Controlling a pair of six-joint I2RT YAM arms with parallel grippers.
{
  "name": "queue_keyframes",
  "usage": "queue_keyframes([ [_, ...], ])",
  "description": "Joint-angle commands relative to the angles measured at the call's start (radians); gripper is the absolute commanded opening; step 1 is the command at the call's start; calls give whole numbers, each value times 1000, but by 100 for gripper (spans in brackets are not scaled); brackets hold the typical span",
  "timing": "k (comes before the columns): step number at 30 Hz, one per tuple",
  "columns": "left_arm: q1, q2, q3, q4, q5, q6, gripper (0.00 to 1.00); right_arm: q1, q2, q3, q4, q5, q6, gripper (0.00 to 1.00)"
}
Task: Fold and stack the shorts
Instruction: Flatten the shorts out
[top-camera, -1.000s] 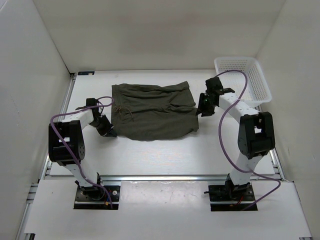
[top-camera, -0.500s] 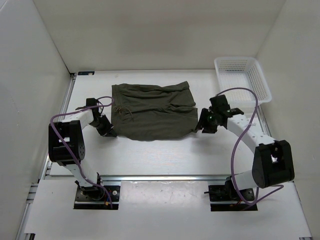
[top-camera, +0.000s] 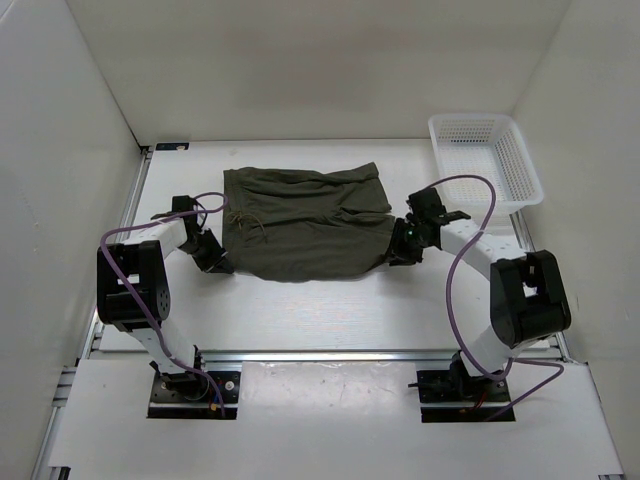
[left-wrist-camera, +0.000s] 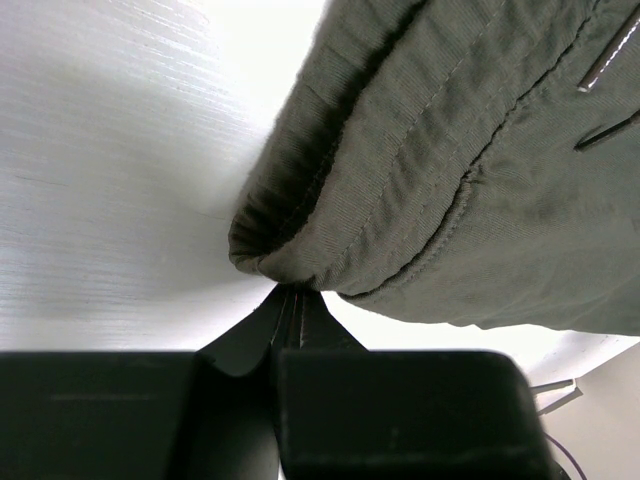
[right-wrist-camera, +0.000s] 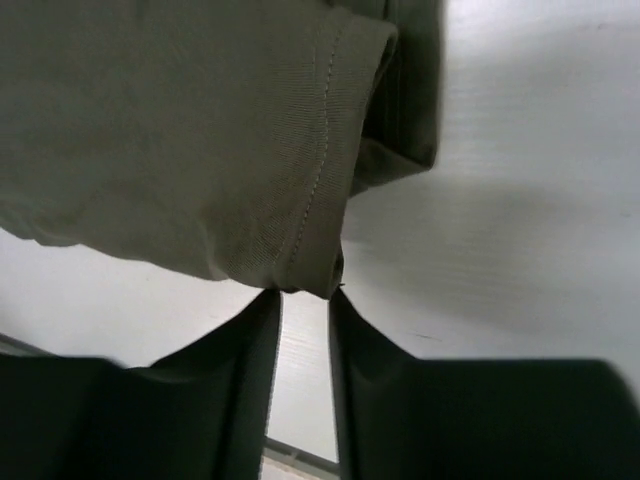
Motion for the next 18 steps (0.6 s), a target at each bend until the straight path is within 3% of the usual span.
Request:
queue_keyframes([
  [1,2,-47,30,-3,-13,12,10,5,8,54,29,37,-15,28],
  [2,2,-47,30,-3,-13,12,10,5,8,54,29,46,-25,17],
  [5,2,-47,30,-3,-13,12,10,5,-4,63,11,75,-36,0],
  [11,2,-47,30,-3,-22,22,10,5,-101,83,-87,115,-119,0],
  [18,2,-38,39,-12,-31,22,10,-6,-113,215,-190,108,-191,0],
])
